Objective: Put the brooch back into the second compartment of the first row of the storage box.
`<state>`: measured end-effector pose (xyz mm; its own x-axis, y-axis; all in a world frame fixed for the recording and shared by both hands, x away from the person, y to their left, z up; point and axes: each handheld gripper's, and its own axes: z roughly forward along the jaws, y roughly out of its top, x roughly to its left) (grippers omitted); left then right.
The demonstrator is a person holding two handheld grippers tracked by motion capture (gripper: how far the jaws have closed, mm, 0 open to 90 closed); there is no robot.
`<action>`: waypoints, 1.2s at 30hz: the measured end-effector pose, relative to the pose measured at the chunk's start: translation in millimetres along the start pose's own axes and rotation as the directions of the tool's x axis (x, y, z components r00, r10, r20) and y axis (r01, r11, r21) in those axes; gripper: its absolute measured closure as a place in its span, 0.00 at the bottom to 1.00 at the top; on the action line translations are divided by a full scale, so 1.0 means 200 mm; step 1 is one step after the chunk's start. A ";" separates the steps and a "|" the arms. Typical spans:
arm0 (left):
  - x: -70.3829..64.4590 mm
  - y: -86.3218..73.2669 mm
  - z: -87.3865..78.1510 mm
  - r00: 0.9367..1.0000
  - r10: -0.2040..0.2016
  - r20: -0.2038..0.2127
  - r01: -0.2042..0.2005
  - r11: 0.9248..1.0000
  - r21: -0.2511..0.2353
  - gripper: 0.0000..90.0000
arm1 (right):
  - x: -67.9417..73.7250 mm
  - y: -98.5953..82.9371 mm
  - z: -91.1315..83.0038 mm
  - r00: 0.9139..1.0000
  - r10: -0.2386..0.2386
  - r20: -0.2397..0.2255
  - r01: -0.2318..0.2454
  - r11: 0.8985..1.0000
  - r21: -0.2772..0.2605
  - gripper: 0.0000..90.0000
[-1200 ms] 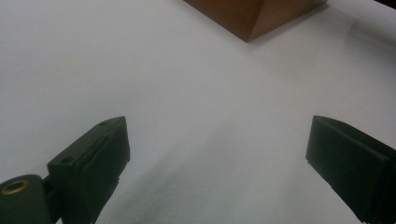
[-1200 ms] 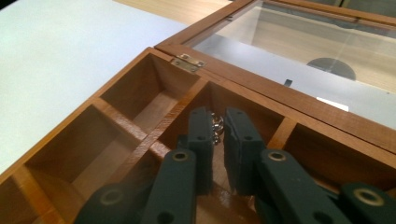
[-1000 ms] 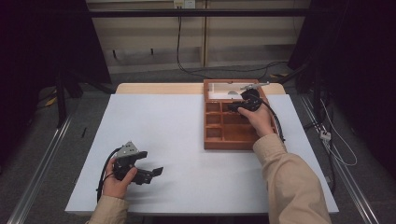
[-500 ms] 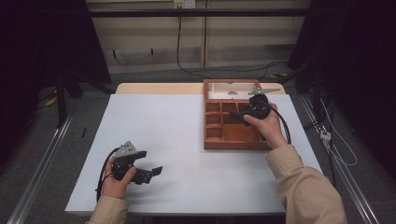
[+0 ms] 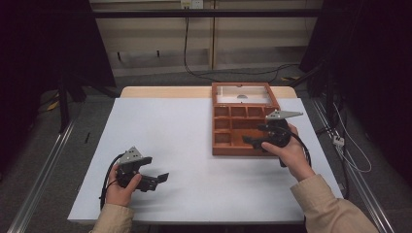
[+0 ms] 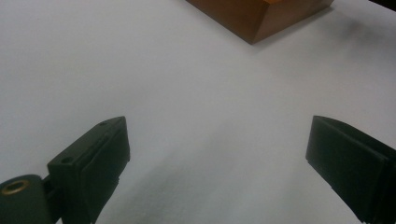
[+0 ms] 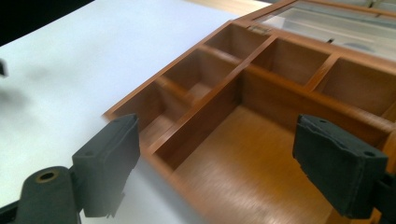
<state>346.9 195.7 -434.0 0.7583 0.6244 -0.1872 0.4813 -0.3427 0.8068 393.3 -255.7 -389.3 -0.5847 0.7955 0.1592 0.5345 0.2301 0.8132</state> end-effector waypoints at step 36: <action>0.00 0.00 0.00 1.000 0.001 -0.007 -0.001 1.000 0.005 0.07 | 0.15 -0.45 -0.23 0.998 -0.050 -0.045 0.048 0.998 -0.039 0.16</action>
<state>346.5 195.5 -433.9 0.7558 0.6290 -0.1819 0.4823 -0.3469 0.8044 300.1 -277.9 -431.8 -0.6375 0.7569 0.1439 0.4818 0.2459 0.8411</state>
